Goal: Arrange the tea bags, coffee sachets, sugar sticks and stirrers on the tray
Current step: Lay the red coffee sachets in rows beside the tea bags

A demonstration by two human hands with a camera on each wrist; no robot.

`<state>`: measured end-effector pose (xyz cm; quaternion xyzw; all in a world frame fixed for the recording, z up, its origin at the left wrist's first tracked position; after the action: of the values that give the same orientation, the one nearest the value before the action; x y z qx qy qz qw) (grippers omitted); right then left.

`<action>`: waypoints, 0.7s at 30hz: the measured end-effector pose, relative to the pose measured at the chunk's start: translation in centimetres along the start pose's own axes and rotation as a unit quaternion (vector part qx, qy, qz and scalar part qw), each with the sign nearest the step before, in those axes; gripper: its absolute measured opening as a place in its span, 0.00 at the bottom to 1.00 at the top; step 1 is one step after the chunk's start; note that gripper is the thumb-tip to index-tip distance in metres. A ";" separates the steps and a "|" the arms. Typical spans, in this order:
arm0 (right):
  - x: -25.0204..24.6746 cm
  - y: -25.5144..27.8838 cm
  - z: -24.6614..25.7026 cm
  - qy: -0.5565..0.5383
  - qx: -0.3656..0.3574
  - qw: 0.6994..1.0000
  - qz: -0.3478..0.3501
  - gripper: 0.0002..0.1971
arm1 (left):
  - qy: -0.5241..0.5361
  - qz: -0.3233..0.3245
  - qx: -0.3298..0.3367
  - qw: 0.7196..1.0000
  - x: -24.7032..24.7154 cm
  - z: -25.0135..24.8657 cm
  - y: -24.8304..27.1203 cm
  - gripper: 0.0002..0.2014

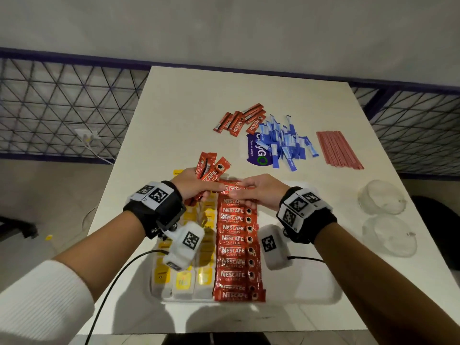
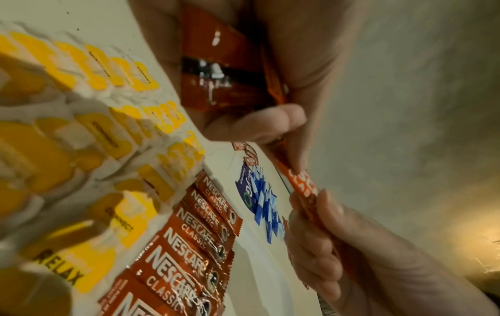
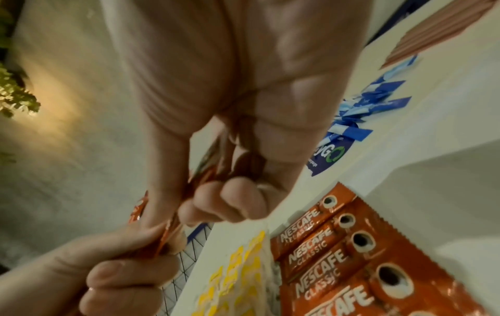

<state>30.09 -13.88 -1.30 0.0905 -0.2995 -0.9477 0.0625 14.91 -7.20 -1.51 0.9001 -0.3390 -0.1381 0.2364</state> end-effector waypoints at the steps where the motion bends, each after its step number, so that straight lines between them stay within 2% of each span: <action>1: -0.2 -0.1 0.0 0.018 0.002 1.000 0.010 0.05 | 0.002 -0.005 0.000 1.000 -0.1 0.2 -0.1 0.09; 5: -1.0 -0.2 0.2 0.092 0.006 0.994 0.057 0.08 | 0.006 -0.006 0.000 1.000 0.1 0.6 -0.1 0.14; 8: -1.4 -0.7 0.3 0.113 -0.001 0.991 0.065 0.08 | 0.001 -0.017 -0.003 1.000 0.4 0.7 -0.3 0.16; 12: -2.5 -1.4 -0.1 0.051 -0.023 0.997 0.045 0.07 | 0.003 -0.057 -0.017 0.998 -0.3 1.0 -0.5 0.15; 16: -3.9 -1.3 -1.3 -0.055 -0.030 0.998 0.030 0.06 | 0.007 -0.067 -0.031 0.997 -0.4 1.6 -0.3 0.20; 18: -4.3 -1.2 -1.9 -0.080 -0.030 0.996 0.032 0.05 | 0.007 -0.079 -0.025 0.997 0.0 1.6 -0.4 0.16; 21: -4.5 -1.4 -2.4 -0.091 -0.031 0.995 0.033 0.03 | 0.003 -0.097 -0.022 0.995 0.4 1.2 -0.7 0.17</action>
<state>34.93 -13.27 -3.44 -0.0083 -0.2776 -0.9582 0.0687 15.11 -7.42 -2.91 0.9236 -0.2464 -0.1655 0.2428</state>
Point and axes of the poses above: each hand's wrist, its own y-axis away from the middle knuckle, its own x-axis out of the palm, z = x × y, the point moved 4 cm from there along -y, towards the middle knuckle, and after that the axes turned 2 degrees about z, right-handed, at the moved point
